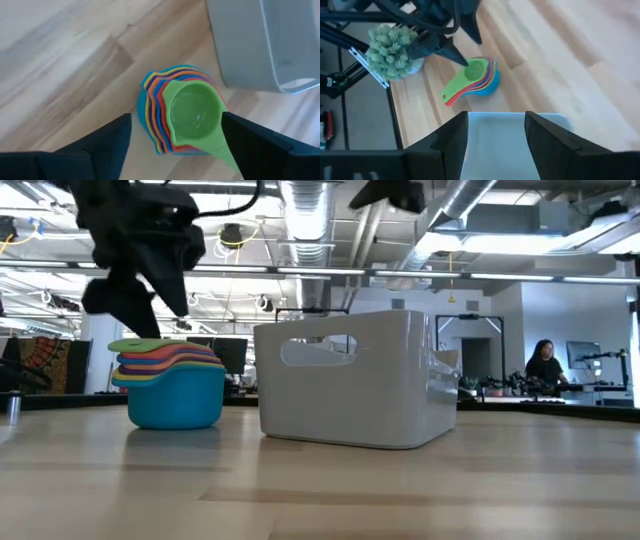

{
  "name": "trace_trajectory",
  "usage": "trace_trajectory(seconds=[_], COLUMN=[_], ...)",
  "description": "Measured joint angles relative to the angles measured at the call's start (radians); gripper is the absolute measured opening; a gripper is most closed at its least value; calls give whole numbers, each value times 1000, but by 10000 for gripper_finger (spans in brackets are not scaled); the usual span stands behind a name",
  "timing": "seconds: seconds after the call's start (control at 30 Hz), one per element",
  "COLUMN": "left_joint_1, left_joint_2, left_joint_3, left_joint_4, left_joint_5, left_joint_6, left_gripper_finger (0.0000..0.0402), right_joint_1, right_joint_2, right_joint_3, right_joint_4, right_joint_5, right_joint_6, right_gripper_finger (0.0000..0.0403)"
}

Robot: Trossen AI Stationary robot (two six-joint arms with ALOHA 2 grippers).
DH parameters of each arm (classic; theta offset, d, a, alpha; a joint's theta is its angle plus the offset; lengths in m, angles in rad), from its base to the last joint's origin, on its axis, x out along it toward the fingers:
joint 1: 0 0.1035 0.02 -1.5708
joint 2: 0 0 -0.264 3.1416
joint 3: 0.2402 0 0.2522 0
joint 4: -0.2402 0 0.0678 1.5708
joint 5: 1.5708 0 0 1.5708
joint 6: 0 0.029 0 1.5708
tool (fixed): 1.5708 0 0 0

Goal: Nest measuring cups in basket
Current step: Put the stacked measuring cups into the gray bin

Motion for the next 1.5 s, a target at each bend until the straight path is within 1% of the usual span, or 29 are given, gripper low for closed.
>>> trace_trajectory(seconds=[0.13, 0.23, 0.3, 0.43, 0.57, 0.7, 0.83, 0.97, 1.07, 1.33, 1.5], left_joint_1=[51, 73, 82, 83, 83, 83, 81, 80, 79, 79, 72], left_joint_2=[-7, -10, -8, -7, -7, -7, -7, -7, -7, -2, 80], left_joint_3=[-88, -141, -177, -238, -283, -300, -300, -300, -300, -300, -295], left_joint_4=[170, 251, 268, 292, 379, 434, 428, 412, 409, 400, 417], left_joint_5=[74, 128, 151, 158, 183, 174, 140, 90, 76, 72, 86], left_joint_6=[13, 11, -9, -54, -72, -92, -104, -105, -105, -100, -127], left_gripper_finger=[311, 313, 313, 313, 313, 311, 290, 255, 229, 182, 164], right_joint_1=[-16, -26, -27, -27, -27, -37, -49, -59, -59, -56, -41], right_joint_2=[-80, -125, -146, -175, -182, -181, -175, -175, -175, -175, -175], right_joint_3=[0, 0, 0, 0, 0, 0, 0, 0, 0, 0, 0], right_joint_4=[-66, -94, -99, -110, -115, -122, -136, -147, -147, -150, -152], right_joint_5=[10, 38, 67, 103, 104, 104, 104, 104, 103, 86, 86], right_joint_6=[-15, -15, -9, -8, -8, -15, -15, -15, -14, 7, 20], right_gripper_finger=[220, 220, 220, 214, 207, 202, 196, 190, 185, 170, 162])
